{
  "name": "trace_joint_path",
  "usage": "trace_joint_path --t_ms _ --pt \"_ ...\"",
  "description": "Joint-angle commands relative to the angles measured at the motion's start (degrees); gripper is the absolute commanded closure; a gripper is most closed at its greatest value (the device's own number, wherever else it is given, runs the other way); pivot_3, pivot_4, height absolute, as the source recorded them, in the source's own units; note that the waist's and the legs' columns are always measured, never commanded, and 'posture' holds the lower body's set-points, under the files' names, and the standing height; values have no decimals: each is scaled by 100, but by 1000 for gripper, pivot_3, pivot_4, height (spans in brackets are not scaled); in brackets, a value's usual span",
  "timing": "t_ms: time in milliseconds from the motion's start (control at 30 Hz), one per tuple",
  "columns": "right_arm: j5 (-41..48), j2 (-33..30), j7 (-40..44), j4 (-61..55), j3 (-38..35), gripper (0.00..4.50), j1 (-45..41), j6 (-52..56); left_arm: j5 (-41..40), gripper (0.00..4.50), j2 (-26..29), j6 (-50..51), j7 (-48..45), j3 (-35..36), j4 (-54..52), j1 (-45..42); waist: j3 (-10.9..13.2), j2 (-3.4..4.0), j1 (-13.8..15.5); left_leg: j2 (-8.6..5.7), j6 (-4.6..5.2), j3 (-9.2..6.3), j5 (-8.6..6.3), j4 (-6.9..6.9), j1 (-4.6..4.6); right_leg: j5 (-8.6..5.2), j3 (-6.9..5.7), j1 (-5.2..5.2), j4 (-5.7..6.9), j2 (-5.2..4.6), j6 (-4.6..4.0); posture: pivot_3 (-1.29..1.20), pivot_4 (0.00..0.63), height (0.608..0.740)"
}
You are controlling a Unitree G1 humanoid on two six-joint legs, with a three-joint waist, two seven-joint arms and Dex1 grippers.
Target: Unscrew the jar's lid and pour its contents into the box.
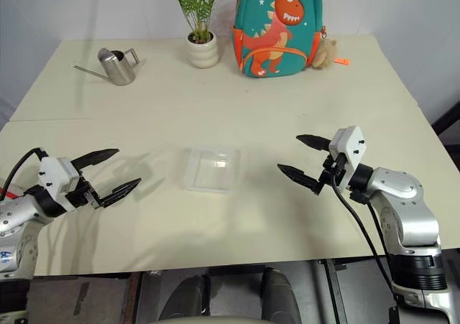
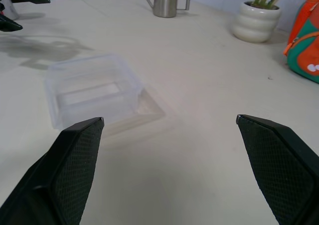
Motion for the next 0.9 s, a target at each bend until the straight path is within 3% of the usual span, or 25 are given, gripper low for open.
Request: trace_joint_path --t_ms 33,200,367,533,900 --pt "6 61 145 175 118 0 -270 -193 -107 10 -85 5 282 371 -365 246 0 0 3 0 0 1 0 1 0 0 0 0 0 0 0 0 150 740" --pt "-136 228 308 624 366 0 -541 -449 -63 10 -517 71 956 818 -775 884 0 -1 2 3 1 14 -1 4 3 7 8 0 -5 0 0 0 150 740" --pt "-139 477 477 904 577 0 -847 -636 258 10 -1787 501 3147 1621 -1414 1457 -1 -2 10 3 4 17 -4 10 0 12 13 -1 -7 0 6 0 150 740" --pt "-209 829 548 1309 793 0 -1296 -791 801 10 -3139 762 5311 2074 -1808 1484 -11 -19 16 4 4 21 -4 20 4 25 17 2 -5 2 4 0 150 740" --pt "-275 1415 631 1236 1453 0 -2107 -379 1474 10 -3557 697 7293 1995 -1150 132 -27 -45 31 4 6 19 11 31 1 48 17 3 -10 7 -8 0 150 740"
